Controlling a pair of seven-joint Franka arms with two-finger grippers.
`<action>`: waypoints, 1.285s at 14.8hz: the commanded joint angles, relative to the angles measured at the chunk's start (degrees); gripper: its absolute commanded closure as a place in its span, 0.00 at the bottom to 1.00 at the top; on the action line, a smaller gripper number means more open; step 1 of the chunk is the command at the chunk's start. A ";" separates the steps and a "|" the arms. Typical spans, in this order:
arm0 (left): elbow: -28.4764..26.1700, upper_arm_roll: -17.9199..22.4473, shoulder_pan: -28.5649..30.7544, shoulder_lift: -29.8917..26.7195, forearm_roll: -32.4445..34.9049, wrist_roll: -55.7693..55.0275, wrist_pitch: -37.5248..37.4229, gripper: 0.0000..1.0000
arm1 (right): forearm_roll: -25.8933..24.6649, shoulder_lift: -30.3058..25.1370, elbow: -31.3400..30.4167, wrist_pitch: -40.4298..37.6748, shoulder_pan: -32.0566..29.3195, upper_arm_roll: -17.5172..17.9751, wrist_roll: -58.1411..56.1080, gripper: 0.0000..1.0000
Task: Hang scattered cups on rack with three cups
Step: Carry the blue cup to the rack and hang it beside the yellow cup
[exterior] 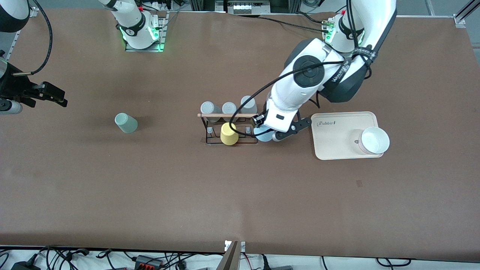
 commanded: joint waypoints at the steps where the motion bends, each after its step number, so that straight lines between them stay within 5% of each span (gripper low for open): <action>1: 6.28 0.55 -3.06 4.63 2.55 -3.99 -2.62 0.44 | -0.54 0.38 0.32 0.37 -0.77 0.75 -0.21 0.00; 19: 6.02 0.55 -6.50 12.11 6.34 -7.87 2.30 0.42 | -0.62 1.43 0.32 0.46 -0.86 0.75 -0.39 0.00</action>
